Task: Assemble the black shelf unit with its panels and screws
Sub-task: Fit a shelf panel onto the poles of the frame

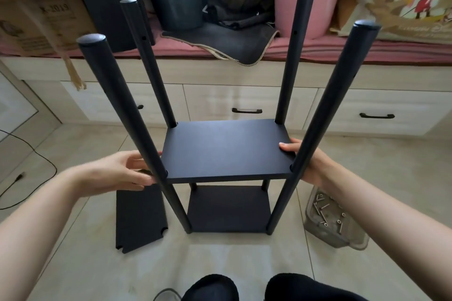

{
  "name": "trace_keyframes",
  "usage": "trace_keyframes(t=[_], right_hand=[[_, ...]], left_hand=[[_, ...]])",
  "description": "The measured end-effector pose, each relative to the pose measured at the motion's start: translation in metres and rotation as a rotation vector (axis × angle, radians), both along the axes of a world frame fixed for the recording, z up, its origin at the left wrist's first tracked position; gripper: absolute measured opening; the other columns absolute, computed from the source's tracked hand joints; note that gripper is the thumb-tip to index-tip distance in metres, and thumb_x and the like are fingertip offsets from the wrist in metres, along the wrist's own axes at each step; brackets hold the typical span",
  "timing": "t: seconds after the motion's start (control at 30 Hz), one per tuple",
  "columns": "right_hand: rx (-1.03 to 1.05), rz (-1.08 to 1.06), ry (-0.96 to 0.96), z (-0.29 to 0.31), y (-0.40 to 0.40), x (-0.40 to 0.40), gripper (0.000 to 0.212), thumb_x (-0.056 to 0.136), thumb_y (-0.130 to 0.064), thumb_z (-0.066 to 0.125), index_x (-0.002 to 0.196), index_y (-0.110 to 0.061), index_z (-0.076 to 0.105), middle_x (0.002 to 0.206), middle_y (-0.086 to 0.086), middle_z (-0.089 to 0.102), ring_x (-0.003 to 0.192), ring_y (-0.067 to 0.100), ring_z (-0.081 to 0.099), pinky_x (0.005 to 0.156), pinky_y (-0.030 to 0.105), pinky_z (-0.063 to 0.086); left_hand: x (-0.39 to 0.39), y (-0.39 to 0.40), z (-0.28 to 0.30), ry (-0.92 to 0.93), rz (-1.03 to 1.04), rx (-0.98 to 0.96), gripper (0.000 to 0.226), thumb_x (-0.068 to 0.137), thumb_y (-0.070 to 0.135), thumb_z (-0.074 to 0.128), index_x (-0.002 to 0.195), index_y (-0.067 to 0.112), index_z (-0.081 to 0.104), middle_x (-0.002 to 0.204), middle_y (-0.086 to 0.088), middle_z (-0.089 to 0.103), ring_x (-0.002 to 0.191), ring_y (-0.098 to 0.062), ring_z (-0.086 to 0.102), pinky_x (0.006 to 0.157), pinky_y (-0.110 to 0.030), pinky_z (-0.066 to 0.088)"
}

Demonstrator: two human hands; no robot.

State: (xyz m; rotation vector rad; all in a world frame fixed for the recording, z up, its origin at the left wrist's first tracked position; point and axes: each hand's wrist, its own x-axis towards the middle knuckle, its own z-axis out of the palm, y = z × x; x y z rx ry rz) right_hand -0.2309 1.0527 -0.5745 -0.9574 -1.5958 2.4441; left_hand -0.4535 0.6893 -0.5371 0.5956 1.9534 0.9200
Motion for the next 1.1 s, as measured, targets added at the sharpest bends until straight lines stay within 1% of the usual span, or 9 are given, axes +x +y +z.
trace_keyframes(t=[0.17, 0.27, 0.33, 0.43, 0.53, 0.7, 0.87, 1.0, 1.1], right_hand=[[-0.019, -0.023, 0.032, -0.005, -0.001, -0.001, 0.051, 0.073, -0.017, 0.071, 0.123, -0.010, 0.063, 0.115, 0.011, 0.072, 0.095, 0.024, 0.072, 0.083, 0.037, 0.058], [-0.044, -0.035, 0.054, -0.005, -0.002, -0.001, 0.048, 0.074, -0.017, 0.070, 0.122, -0.010, 0.064, 0.108, 0.008, 0.074, 0.089, 0.022, 0.074, 0.070, 0.032, 0.060], [-0.046, -0.039, 0.058, -0.004, -0.002, 0.000, 0.047, 0.076, -0.016, 0.070, 0.122, -0.009, 0.064, 0.108, 0.009, 0.074, 0.089, 0.023, 0.074, 0.068, 0.031, 0.060], [-0.029, -0.061, 0.060, -0.005, -0.004, 0.000, 0.040, 0.084, -0.012, 0.067, 0.124, -0.007, 0.062, 0.113, 0.012, 0.073, 0.092, 0.024, 0.073, 0.074, 0.033, 0.061], [-0.002, -0.123, 0.031, -0.005, -0.009, -0.001, 0.036, 0.091, -0.009, 0.064, 0.126, -0.004, 0.061, 0.122, 0.016, 0.069, 0.096, 0.027, 0.070, 0.081, 0.037, 0.058], [0.004, -0.208, -0.013, -0.001, -0.017, -0.001, 0.041, 0.089, -0.007, 0.065, 0.129, 0.000, 0.057, 0.127, 0.021, 0.064, 0.112, 0.037, 0.064, 0.091, 0.042, 0.052], [-0.013, -0.240, -0.017, 0.000, -0.022, 0.000, 0.039, 0.089, -0.007, 0.065, 0.127, 0.001, 0.059, 0.125, 0.021, 0.066, 0.115, 0.039, 0.063, 0.094, 0.044, 0.051], [-0.024, -0.276, 0.008, -0.002, -0.026, -0.007, 0.039, 0.090, -0.005, 0.064, 0.128, -0.001, 0.059, 0.125, 0.020, 0.066, 0.112, 0.038, 0.064, 0.100, 0.047, 0.050], [-0.034, -0.293, 0.015, -0.003, -0.028, -0.010, 0.038, 0.090, -0.005, 0.064, 0.128, -0.001, 0.059, 0.122, 0.019, 0.068, 0.101, 0.033, 0.067, 0.088, 0.041, 0.055]], left_hand=[[-0.044, 0.028, -0.010, 0.058, 0.405, 0.348, 0.047, 0.088, 0.020, 0.073, 0.131, 0.031, 0.057, 0.125, 0.008, 0.069, 0.117, -0.015, 0.066, 0.100, -0.044, 0.051], [-0.047, 0.063, -0.016, 0.008, 0.303, 0.368, 0.069, 0.071, 0.052, 0.086, 0.131, 0.043, 0.053, 0.130, 0.017, 0.064, 0.119, -0.005, 0.061, 0.095, -0.037, 0.049], [-0.048, 0.081, -0.025, 0.036, 0.280, 0.329, 0.082, 0.056, 0.059, 0.091, 0.128, 0.040, 0.055, 0.124, 0.014, 0.066, 0.115, -0.008, 0.064, 0.089, -0.036, 0.052], [-0.044, 0.092, -0.041, 0.050, 0.312, 0.362, 0.065, 0.064, 0.049, 0.088, 0.118, 0.045, 0.053, 0.127, 0.009, 0.059, 0.107, -0.010, 0.068, 0.080, -0.033, 0.057], [-0.036, 0.091, -0.049, 0.092, 0.338, 0.326, 0.054, 0.083, 0.040, 0.078, 0.128, 0.034, 0.049, 0.129, 0.003, 0.058, 0.102, -0.016, 0.071, 0.076, -0.033, 0.058], [-0.028, 0.096, -0.046, 0.258, 0.427, 0.325, 0.046, 0.090, 0.029, 0.074, 0.129, 0.017, 0.054, 0.121, -0.007, 0.063, 0.109, -0.025, 0.065, 0.092, -0.042, 0.055], [-0.029, 0.102, -0.049, 0.392, 0.445, 0.336, 0.035, 0.092, 0.030, 0.072, 0.121, 0.018, 0.058, 0.114, -0.004, 0.065, 0.106, -0.020, 0.062, 0.081, -0.027, 0.048], [-0.039, 0.107, -0.042, 0.390, 0.378, 0.272, 0.033, 0.095, 0.035, 0.067, 0.123, 0.027, 0.052, 0.116, 0.005, 0.061, 0.103, -0.008, 0.060, 0.080, -0.023, 0.046], [-0.044, 0.109, -0.040, 0.254, 0.400, 0.310, 0.029, 0.097, 0.027, 0.066, 0.123, 0.023, 0.054, 0.121, -0.001, 0.063, 0.105, -0.014, 0.063, 0.084, -0.026, 0.049]])
